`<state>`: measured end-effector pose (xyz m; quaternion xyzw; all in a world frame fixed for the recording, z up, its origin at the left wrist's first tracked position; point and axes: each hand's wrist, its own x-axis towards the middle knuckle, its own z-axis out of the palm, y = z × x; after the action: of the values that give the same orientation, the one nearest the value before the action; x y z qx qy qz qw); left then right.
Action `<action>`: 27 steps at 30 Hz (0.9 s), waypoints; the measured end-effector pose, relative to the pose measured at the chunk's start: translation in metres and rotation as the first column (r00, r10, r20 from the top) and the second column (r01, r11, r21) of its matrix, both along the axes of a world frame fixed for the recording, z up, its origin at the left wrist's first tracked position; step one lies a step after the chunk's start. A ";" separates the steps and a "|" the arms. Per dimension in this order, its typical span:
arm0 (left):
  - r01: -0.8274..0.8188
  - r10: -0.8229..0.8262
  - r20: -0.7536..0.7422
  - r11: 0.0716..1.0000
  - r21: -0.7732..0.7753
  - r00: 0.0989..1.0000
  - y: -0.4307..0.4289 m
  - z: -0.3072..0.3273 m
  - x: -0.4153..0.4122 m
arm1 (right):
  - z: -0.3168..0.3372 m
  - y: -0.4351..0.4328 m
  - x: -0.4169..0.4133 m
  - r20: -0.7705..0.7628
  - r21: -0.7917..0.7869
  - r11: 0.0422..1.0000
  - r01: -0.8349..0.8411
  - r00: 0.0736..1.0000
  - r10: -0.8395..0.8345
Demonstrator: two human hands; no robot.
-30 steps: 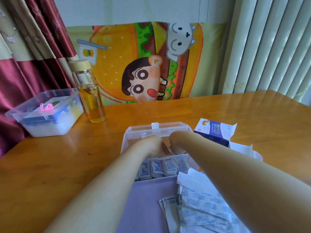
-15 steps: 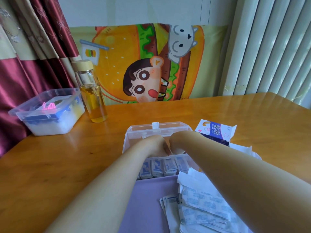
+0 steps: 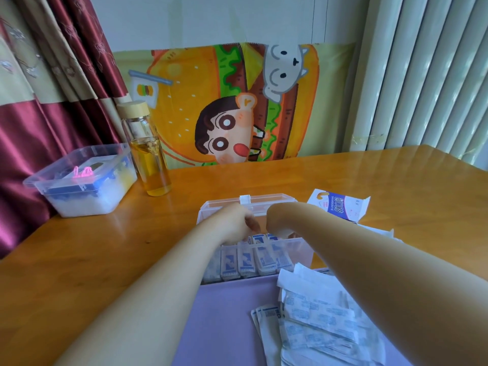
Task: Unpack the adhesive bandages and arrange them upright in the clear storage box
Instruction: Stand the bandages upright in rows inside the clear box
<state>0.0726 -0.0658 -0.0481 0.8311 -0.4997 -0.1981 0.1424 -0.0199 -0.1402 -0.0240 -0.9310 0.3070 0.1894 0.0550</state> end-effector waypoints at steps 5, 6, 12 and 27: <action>-0.114 0.140 0.026 0.892 -0.438 0.990 0.031 0.010 -0.016 | 0.017 0.017 -0.027 0.365 -0.111 0.994 0.016 0.931 0.026; -0.113 0.136 0.013 0.866 -0.488 0.991 0.045 0.011 -0.025 | 0.016 0.022 -0.039 0.466 -0.078 0.997 0.024 0.885 0.015; -0.071 0.050 -0.058 0.893 -0.444 0.997 0.131 0.004 -0.080 | 0.006 0.071 -0.131 0.567 0.035 0.976 -0.215 0.809 0.158; 0.215 -0.243 0.152 0.960 0.176 0.958 0.190 -0.033 -0.177 | -0.043 0.149 -0.196 0.153 0.072 0.885 -0.460 0.882 0.446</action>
<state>-0.1042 0.1244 -0.0815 0.7901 -0.5860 -0.1796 0.0083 -0.2155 0.0090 -0.0666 -0.9832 0.0658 0.1509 0.0786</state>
